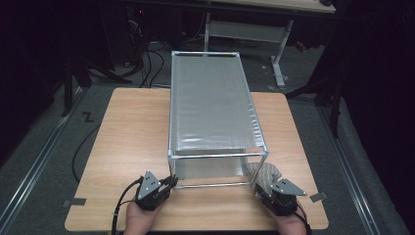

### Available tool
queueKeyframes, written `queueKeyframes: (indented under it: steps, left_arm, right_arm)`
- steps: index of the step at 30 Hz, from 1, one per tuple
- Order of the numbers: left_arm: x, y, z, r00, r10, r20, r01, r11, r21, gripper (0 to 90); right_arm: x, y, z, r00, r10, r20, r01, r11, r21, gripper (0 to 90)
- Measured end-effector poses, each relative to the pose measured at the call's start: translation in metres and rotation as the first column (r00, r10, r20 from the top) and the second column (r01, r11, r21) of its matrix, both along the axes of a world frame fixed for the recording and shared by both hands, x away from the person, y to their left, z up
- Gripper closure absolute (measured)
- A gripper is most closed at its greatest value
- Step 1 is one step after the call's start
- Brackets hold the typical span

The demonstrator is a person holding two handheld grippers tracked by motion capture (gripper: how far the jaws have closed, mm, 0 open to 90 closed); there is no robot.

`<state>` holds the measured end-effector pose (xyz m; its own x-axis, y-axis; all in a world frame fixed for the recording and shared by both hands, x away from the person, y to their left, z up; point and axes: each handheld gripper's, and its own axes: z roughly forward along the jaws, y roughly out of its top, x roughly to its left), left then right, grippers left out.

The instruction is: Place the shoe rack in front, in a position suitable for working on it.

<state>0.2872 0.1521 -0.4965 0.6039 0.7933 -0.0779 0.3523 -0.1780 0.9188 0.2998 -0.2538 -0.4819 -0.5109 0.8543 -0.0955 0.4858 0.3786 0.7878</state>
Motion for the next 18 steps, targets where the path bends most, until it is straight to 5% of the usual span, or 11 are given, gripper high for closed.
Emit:
queueKeyframes:
  steps: [3,9,13,18]
  left_arm:
    - [0.0,0.0,-0.001,1.0,-0.001,0.001,0.001,1.0,-0.003,79.8]
    - [-0.001,0.0,-0.001,1.0,-0.007,0.006,0.007,1.0,-0.004,79.8]
    - [-0.002,0.001,-0.001,0.9999,-0.014,0.008,0.014,0.9999,0.0,79.9]
    - [-0.004,0.0,-0.002,0.9997,-0.024,0.011,0.024,0.9997,0.0,80.0]
  right_arm:
    - [0.002,0.002,-0.004,0.9998,-0.009,-0.016,0.009,1.0,-0.014,65.9]
    - [0.001,0.003,0.006,0.9992,-0.019,0.035,0.018,1.0,0.019,65.7]
    - [-0.003,0.003,0.023,0.9937,-0.031,0.108,0.024,0.998,0.063,65.5]
    - [-0.015,0.0,0.056,0.9695,-0.054,0.239,0.025,0.992,0.122,65.3]
